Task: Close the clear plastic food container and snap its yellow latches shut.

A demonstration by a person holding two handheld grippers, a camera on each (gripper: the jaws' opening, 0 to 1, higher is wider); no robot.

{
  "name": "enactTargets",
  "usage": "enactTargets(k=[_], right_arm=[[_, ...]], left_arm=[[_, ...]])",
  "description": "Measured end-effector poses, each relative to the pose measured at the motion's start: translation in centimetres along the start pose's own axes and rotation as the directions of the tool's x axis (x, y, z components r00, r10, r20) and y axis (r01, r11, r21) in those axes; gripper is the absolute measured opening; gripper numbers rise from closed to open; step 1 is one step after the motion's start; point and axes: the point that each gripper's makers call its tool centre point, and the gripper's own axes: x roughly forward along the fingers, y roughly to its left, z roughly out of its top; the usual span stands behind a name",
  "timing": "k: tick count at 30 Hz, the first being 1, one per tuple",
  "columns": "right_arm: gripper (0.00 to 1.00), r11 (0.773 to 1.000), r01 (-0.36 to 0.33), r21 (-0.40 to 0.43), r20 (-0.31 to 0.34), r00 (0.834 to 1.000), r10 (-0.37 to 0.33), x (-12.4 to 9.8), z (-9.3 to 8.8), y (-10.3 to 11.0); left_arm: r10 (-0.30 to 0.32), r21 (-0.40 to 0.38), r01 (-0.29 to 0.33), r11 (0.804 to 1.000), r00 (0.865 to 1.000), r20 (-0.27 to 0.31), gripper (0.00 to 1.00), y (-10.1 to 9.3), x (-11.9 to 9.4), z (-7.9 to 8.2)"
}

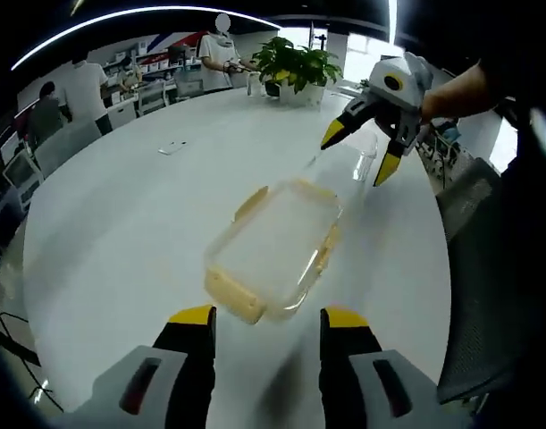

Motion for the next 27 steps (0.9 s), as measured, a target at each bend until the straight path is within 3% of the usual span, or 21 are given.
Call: enactTargets(k=[5, 9, 12, 17, 19, 21, 27], right_arm=[[0.52, 0.999, -0.03, -0.04, -0.053, 0.998, 0.028, 1.2, -0.5, -0.7], [0.5, 0.996, -0.046, -0.079, -0.086, 0.996, 0.039, 1.9, -0.9, -1.4], [0.47, 0.993, -0.07, -0.097, -0.122, 0.991, 0.058, 2.6, -1.3, -1.9], [0.52, 0.988, -0.099, -0.117, -0.165, 0.983, 0.079, 3.4, -1.7, -2.5], [0.51, 0.987, -0.109, -0.12, -0.174, 0.981, 0.087, 3.6, -1.6, -2.7], [0.5, 0.984, -0.121, -0.127, -0.19, 0.977, 0.096, 3.7, -1.7, -2.8], [0.45, 0.98, -0.151, -0.131, -0.23, 0.966, 0.118, 4.2, -2.2, -2.7]], left_arm=[[-0.015, 0.116, 0.024, 0.993, 0.997, -0.081, 0.41, 0.8, 1.0, -0.8], [-0.024, 0.112, 0.034, 0.993, 0.996, -0.089, 0.41, 1.3, 1.7, -0.4], [-0.032, 0.153, 0.05, 0.987, 0.993, -0.117, 0.4, 1.6, 2.2, -0.2], [-0.051, 0.177, 0.075, 0.981, 0.989, -0.141, 0.4, 2.1, 2.7, 0.2], [-0.051, 0.249, 0.096, 0.964, 0.982, -0.181, 0.4, 2.4, 2.8, 0.1], [-0.065, 0.247, 0.11, 0.963, 0.98, -0.186, 0.4, 2.2, 3.0, 0.3], [-0.1, 0.32, 0.177, 0.931, 0.965, -0.242, 0.4, 2.6, 3.7, 0.7]])
